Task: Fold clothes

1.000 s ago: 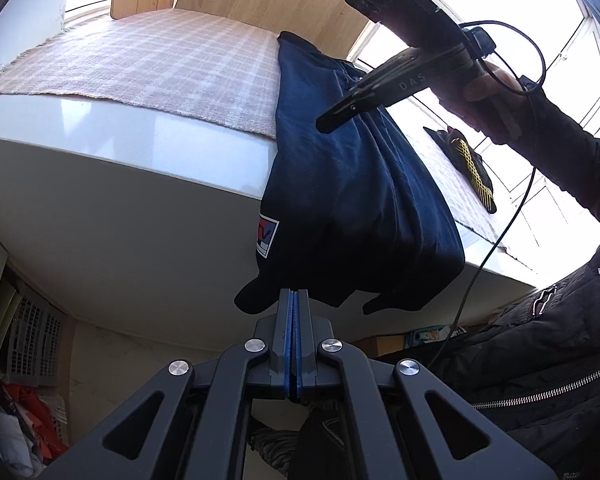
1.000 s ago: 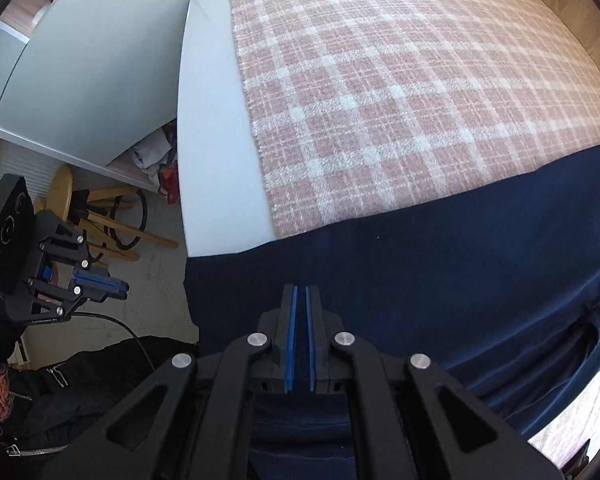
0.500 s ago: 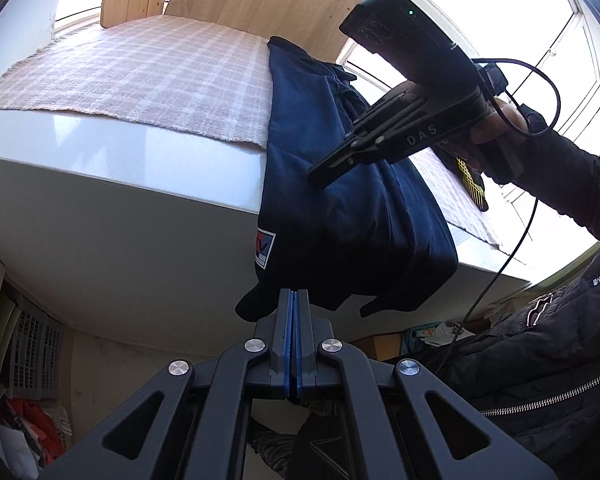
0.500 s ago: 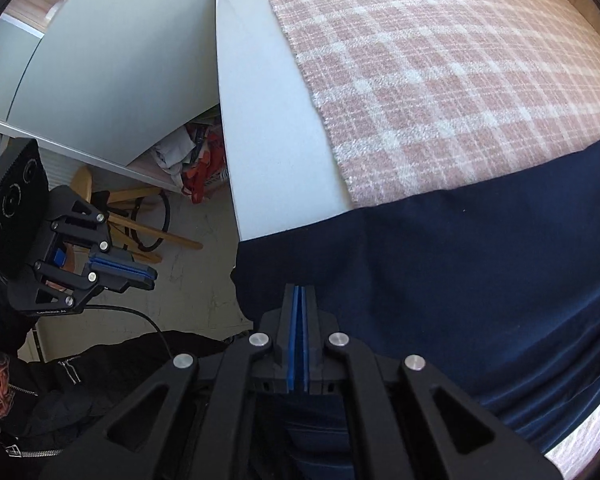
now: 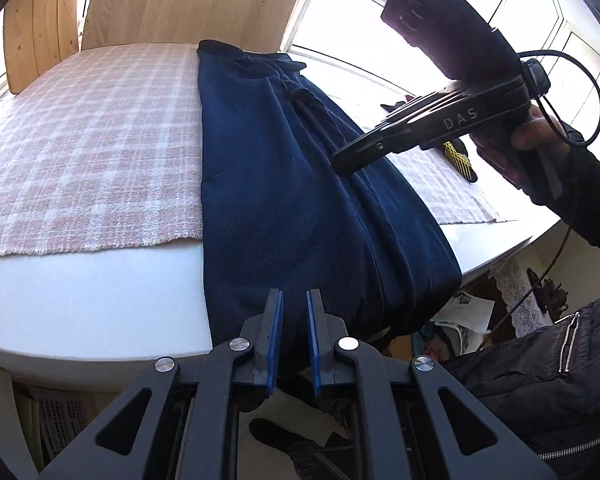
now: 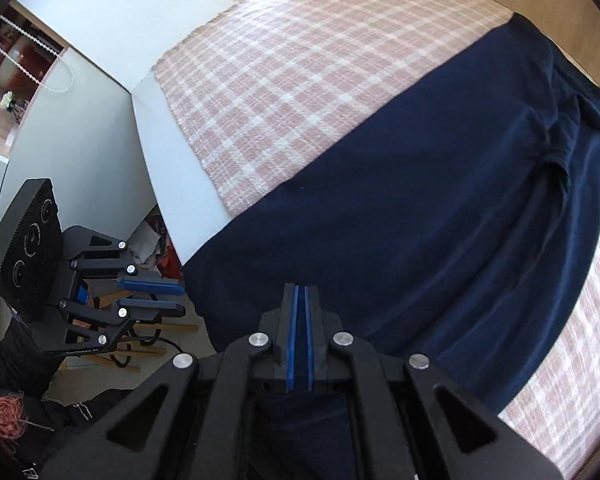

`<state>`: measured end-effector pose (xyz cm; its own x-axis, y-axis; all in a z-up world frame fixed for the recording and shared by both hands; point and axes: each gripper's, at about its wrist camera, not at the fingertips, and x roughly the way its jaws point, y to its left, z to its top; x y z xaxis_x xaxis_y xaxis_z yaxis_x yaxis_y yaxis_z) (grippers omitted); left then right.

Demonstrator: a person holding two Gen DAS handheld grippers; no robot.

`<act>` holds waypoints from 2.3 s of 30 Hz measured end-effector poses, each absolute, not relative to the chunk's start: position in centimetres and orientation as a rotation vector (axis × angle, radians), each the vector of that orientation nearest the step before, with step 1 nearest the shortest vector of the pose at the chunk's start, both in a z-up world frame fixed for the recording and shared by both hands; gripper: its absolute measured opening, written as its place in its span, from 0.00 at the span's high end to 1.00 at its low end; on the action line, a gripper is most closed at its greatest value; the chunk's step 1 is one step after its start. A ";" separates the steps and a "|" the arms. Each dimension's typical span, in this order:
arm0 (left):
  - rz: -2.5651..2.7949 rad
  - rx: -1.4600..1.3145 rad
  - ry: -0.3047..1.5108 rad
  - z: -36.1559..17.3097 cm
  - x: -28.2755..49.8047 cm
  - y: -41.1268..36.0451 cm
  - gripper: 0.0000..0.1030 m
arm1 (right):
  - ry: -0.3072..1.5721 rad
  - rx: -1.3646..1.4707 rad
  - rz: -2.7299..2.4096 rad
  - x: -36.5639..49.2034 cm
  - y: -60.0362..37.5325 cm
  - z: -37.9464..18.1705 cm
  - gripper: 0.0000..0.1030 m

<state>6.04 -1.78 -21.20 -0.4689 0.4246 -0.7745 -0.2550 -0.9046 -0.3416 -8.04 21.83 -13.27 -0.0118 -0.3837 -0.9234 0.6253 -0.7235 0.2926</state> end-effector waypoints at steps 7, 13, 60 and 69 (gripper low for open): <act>2.334 -1.474 -0.201 -21.7 3.4 -2.8 0.95 | 0.055 1.648 -1.939 -8.7 25.4 -17.8 0.96; 2.372 -1.465 -0.095 -17.0 -1.6 -4.3 0.59 | -0.043 1.590 -1.988 -14.2 27.6 -16.6 0.86; 2.278 -1.556 0.159 -21.9 -24.3 -3.1 0.96 | 0.066 1.760 -1.801 -48.5 19.1 -22.6 0.83; 2.355 -1.602 0.101 -21.9 -23.5 -6.5 0.98 | 0.007 1.776 -1.833 -49.8 20.4 -21.9 0.79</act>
